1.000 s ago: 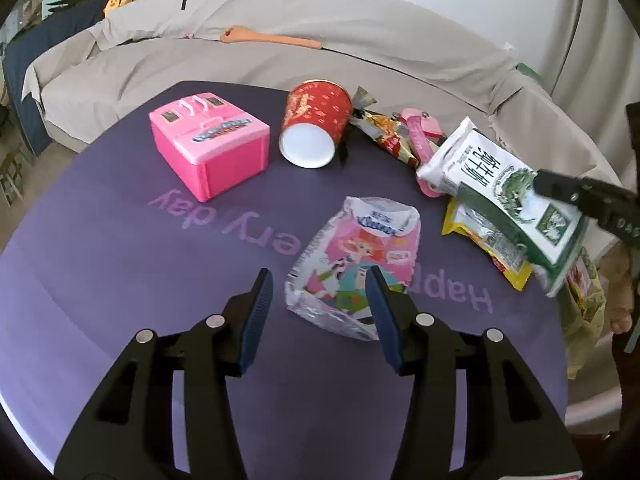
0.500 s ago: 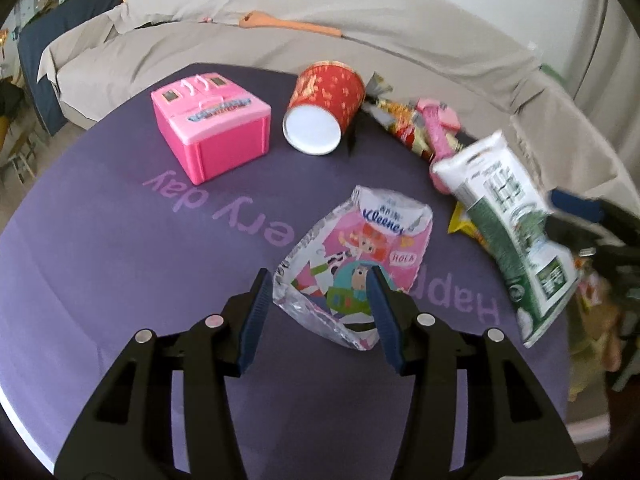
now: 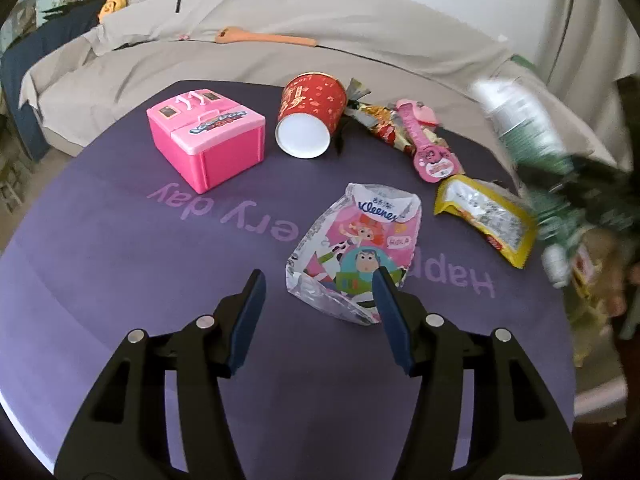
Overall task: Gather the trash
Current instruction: 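Grasp the Kleenex tissue pack with the left gripper while the right grasps the green milk pouch, then carry the tissue pack and milk pouch over the trash bag with both grippers, then open both grippers to drop the tissue pack and milk pouch into the bag, then move the left gripper to the red paper cup while the right approaches the yellow wrapper, then grasp the red paper cup with the left gripper while the right grasps the yellow wrapper, then carry the cup and yellow wrapper to the trash bag, lowering the cup inside, then open the left gripper to drop the cup while the right releases the wrapper into the bag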
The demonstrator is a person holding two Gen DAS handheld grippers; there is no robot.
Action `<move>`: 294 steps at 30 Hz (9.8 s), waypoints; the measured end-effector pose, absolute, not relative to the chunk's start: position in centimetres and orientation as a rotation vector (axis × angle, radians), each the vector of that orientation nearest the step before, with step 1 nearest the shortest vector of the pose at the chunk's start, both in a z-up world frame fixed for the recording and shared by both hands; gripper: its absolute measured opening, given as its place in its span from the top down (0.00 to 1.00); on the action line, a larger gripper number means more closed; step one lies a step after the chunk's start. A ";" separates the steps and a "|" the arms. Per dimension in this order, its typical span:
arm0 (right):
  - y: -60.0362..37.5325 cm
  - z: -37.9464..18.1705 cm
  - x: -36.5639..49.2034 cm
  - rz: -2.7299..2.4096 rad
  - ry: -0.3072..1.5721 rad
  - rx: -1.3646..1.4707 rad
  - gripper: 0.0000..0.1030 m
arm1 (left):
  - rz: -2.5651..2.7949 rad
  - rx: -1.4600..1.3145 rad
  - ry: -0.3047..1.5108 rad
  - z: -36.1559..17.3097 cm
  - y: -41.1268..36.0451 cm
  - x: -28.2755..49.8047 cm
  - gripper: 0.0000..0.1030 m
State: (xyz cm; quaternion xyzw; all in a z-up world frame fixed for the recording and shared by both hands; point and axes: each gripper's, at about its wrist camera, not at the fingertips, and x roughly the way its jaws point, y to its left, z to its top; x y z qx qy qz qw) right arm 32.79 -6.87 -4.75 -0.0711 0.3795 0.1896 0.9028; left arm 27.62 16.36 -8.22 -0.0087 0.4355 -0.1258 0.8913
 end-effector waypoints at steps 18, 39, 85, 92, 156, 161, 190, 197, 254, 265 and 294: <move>-14.7 -0.7 27.3 0.283 0.681 -0.087 0.49 | -0.101 -0.128 0.850 -5.9 11.8 28.3 0.95; -24.2 6.3 18.6 0.169 0.492 -0.050 0.49 | -0.265 0.017 0.556 7.6 2.7 20.4 0.95; -32.7 -10.3 23.0 0.064 0.786 0.100 0.48 | -0.520 0.037 0.877 -6.3 -13.9 24.9 0.61; -32.2 -14.2 24.2 0.012 0.923 0.105 0.48 | -0.500 0.063 0.803 -4.7 -11.1 23.8 0.60; -19.0 -7.2 33.2 0.216 0.799 0.106 0.29 | -0.218 0.095 0.763 -5.8 11.4 42.6 0.44; -18.3 -7.3 34.3 0.238 0.802 0.068 0.29 | -0.184 0.142 0.859 -7.8 10.4 46.0 0.43; -7.2 -11.7 35.3 0.404 0.904 -0.206 0.45 | -0.198 -0.202 0.837 -5.9 13.3 29.0 0.45; -7.5 -10.1 34.6 0.402 0.923 -0.150 0.74 | -0.200 -0.244 0.818 -5.5 14.0 26.7 0.44; -32.3 2.7 16.4 0.158 0.569 0.123 0.78 | -0.540 -0.028 0.737 4.1 -7.0 20.8 0.44; -37.4 -0.9 15.5 0.033 0.580 0.152 0.78 | -0.720 0.041 0.876 -2.0 -16.8 21.6 0.44; -40.2 -7.1 17.2 0.026 0.655 0.243 0.78 | -0.774 0.032 0.946 -6.0 -19.5 24.1 0.37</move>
